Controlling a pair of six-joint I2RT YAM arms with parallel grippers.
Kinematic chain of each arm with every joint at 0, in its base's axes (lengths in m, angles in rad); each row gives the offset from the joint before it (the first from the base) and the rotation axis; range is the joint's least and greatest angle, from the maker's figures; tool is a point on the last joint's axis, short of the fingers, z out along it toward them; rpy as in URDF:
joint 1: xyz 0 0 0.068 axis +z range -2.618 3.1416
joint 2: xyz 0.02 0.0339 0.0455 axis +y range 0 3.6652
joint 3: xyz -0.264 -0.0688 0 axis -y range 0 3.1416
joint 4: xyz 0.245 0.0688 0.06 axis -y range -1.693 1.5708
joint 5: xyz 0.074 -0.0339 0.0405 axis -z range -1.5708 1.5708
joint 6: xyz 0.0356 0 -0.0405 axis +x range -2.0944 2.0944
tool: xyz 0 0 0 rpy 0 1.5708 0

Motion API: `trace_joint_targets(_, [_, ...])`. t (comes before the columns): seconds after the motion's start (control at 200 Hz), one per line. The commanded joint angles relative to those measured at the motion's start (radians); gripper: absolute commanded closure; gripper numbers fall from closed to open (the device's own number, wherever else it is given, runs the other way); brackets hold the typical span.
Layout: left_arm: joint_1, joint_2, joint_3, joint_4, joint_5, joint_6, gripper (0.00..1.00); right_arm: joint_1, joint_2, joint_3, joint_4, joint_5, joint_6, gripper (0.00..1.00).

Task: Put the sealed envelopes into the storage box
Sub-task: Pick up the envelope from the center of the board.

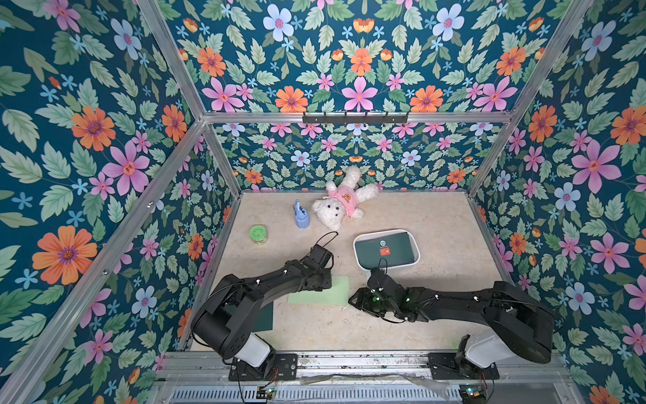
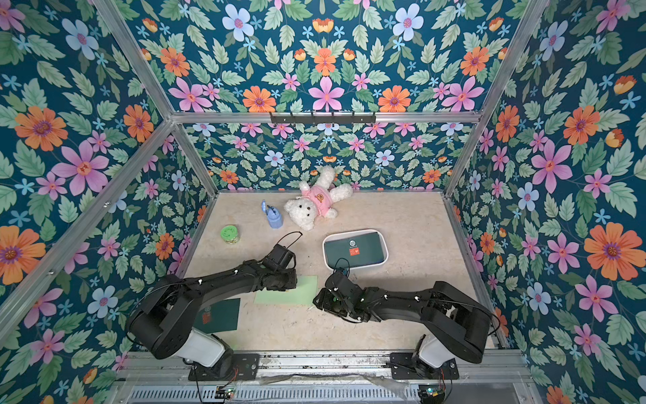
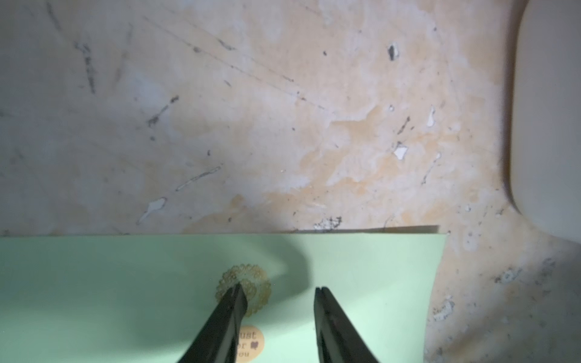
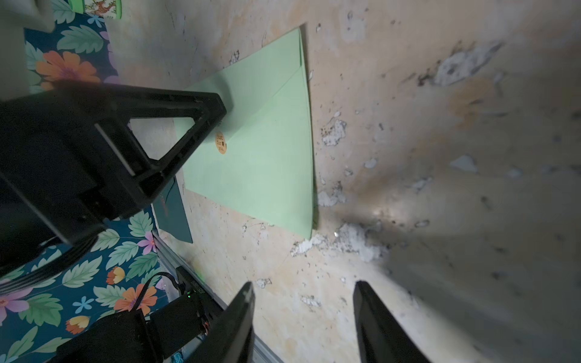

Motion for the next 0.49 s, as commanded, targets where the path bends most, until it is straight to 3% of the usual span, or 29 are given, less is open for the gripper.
trace_joint_targets(0.0, [0.003,-0.011,-0.030,-0.072,0.006,-0.048,0.56,0.009,0.012,-0.011,0.079,0.007,0.050,0.47])
trace_joint_targets(0.49, [0.003,-0.031,-0.102,-0.047,0.043,-0.089,0.56,0.010,0.088,-0.051,0.209,0.012,0.119,0.50])
